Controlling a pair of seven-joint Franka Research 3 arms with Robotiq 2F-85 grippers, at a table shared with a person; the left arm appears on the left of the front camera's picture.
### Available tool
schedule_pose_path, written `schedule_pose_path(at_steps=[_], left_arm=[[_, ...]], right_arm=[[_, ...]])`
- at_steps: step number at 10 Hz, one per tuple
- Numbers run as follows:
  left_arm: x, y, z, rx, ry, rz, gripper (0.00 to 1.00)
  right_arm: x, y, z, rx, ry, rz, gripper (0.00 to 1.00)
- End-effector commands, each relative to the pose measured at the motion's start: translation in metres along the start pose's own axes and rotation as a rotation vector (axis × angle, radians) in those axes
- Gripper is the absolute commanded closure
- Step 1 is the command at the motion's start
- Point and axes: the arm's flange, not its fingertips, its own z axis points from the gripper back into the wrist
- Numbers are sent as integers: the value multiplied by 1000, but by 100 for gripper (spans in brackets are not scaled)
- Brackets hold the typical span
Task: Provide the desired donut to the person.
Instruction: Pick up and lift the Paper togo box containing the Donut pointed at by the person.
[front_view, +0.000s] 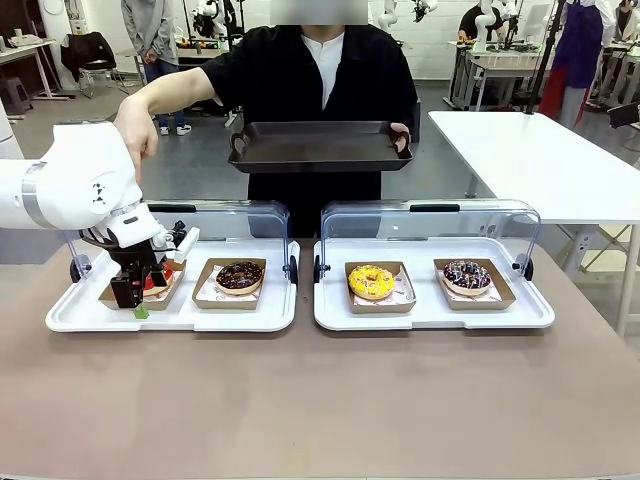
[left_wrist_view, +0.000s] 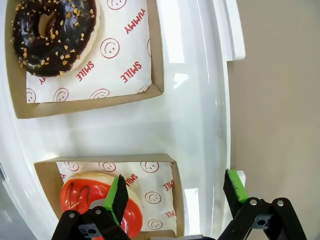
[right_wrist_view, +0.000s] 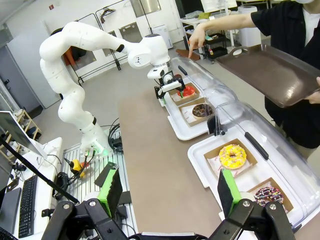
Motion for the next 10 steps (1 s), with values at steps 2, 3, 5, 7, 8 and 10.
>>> schedule_pose_path(at_steps=[2,3,5,7,8,10], left_arm=[[-2,4,-2,24,-34,-23,55],[-2,4,-2,24,-34,-28,71],[-2,3,-4,9,-34,-31,100],[-2,2,-4,0,-37,-37,89],[-2,2,-5,-5,-32,-35,98],[-2,2,-5,-7,-31,-34,100]], right_arm=[[1,-2,-1,8,-17,15,0],[1,-2,-1,8,-17,15,0],[1,-2,-1,8,-17,15,0],[1,-2,-1,8,-17,15,0],[1,-2,-1,8,-17,15,0],[1,-2,-1,8,-17,15,0]])
